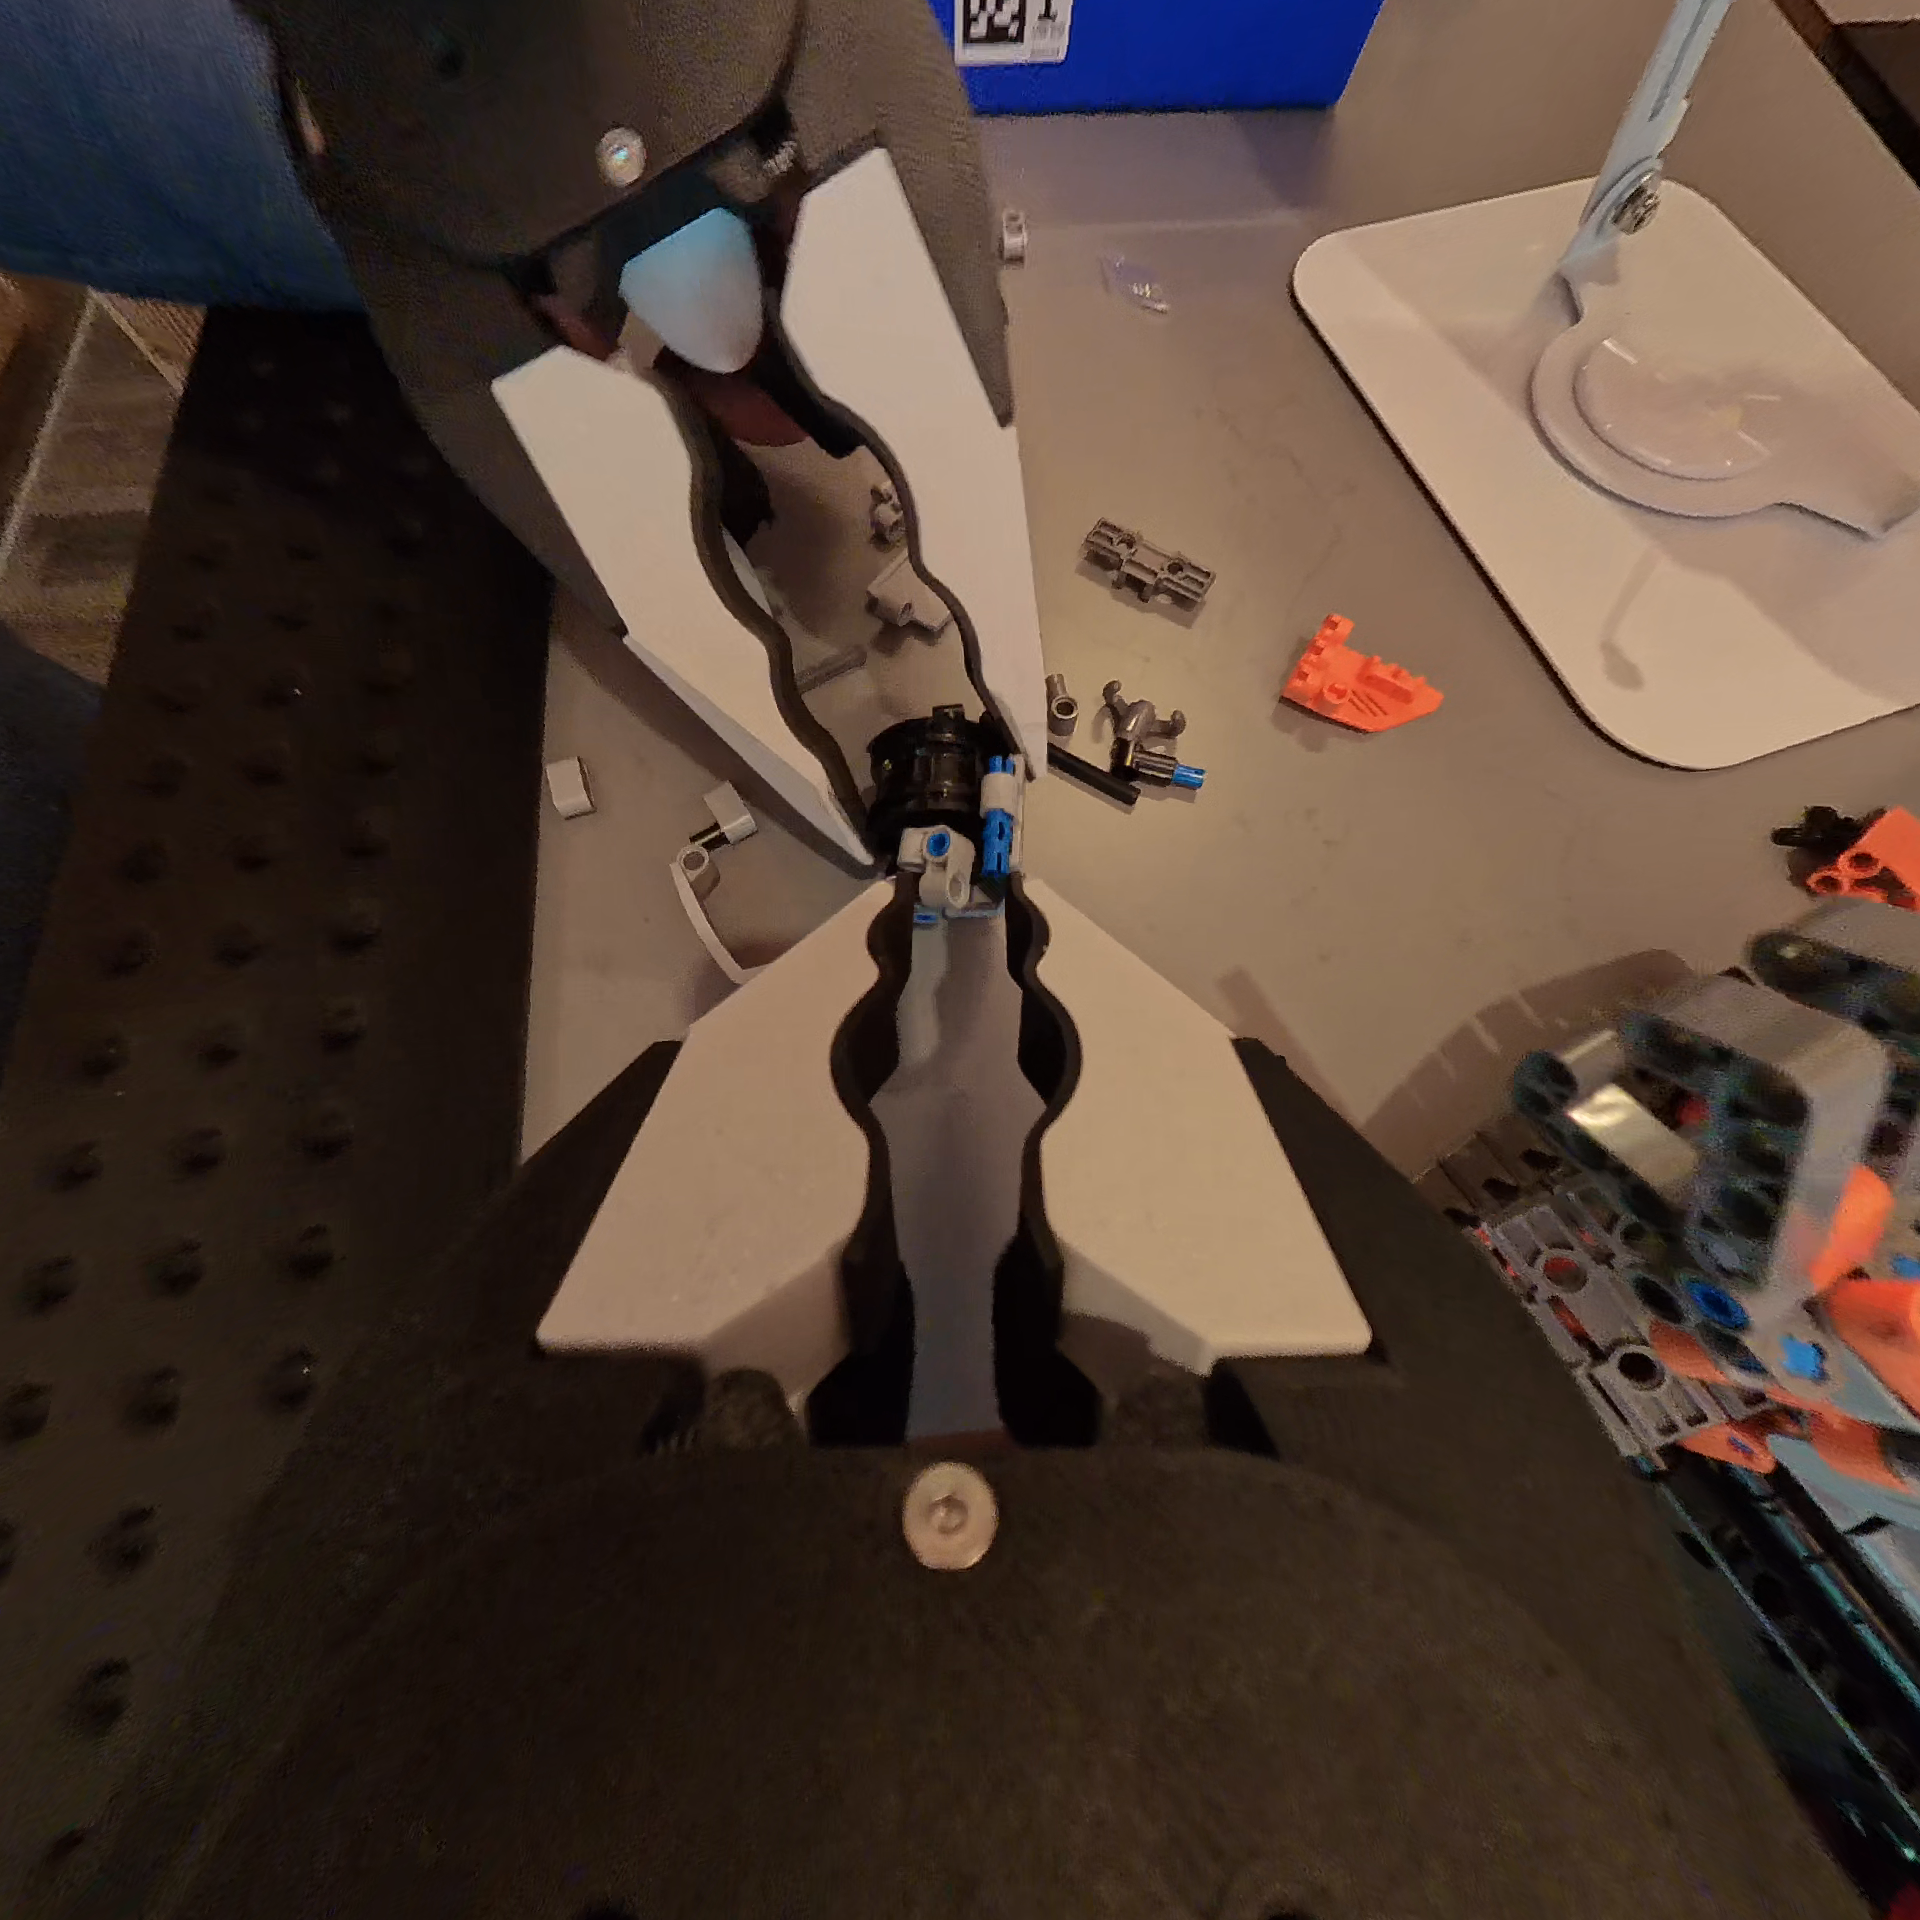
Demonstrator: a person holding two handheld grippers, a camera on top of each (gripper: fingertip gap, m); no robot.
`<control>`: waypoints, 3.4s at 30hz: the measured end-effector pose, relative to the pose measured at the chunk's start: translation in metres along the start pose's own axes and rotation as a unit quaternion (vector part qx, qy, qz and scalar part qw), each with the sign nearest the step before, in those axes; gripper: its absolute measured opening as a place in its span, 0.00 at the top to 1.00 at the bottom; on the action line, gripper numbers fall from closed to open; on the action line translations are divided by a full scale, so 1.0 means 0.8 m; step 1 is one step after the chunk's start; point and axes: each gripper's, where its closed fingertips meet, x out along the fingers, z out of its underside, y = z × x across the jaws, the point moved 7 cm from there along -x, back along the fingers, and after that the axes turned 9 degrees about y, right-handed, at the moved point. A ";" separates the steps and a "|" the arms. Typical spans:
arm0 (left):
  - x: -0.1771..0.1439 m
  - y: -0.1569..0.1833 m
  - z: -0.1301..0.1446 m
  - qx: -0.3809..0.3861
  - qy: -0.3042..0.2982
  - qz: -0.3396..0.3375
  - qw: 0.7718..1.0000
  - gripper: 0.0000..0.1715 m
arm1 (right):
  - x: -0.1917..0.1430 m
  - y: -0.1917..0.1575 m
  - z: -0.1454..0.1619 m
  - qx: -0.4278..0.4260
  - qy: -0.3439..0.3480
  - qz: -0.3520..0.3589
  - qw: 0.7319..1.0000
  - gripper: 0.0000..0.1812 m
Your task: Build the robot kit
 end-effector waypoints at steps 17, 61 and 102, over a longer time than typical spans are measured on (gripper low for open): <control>-0.014 0.005 -0.031 0.156 0.051 -0.114 0.980 0.81 | -0.018 0.007 -0.015 0.061 0.082 -0.017 0.995 0.84; -0.024 -0.002 -0.050 0.192 0.063 -0.194 0.960 0.82 | -0.038 0.004 -0.040 -0.001 0.165 0.022 0.986 0.94; -0.032 -0.016 -0.048 0.090 0.115 -0.048 0.988 0.87 | -0.030 -0.036 -0.044 -0.287 0.089 0.103 0.948 0.97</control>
